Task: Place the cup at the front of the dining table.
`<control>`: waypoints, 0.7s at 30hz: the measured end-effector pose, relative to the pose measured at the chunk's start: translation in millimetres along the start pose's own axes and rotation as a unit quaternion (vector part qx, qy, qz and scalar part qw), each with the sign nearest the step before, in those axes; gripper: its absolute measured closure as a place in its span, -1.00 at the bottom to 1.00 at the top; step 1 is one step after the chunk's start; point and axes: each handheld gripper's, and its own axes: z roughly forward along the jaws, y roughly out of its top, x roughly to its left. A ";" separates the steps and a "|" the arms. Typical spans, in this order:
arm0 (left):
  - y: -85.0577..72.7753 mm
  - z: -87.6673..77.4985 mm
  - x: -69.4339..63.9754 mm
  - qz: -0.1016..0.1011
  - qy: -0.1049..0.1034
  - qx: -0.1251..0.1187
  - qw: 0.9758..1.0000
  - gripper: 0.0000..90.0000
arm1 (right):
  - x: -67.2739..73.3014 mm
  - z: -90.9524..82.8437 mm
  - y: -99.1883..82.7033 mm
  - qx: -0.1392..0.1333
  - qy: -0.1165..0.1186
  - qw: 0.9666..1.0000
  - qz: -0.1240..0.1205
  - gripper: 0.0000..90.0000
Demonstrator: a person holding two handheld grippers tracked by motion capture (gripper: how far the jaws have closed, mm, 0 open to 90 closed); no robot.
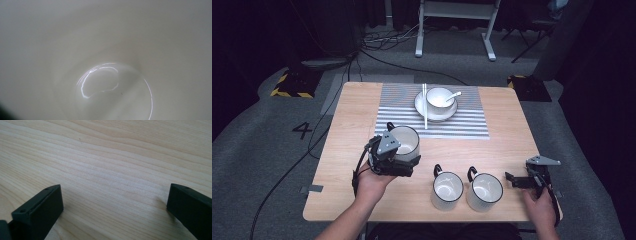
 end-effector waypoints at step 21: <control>38.9 31.2 55.4 -0.034 0.010 0.008 0.999 -0.92 | 0.0 0.0 0.0 0.000 0.000 1.000 0.000 -0.99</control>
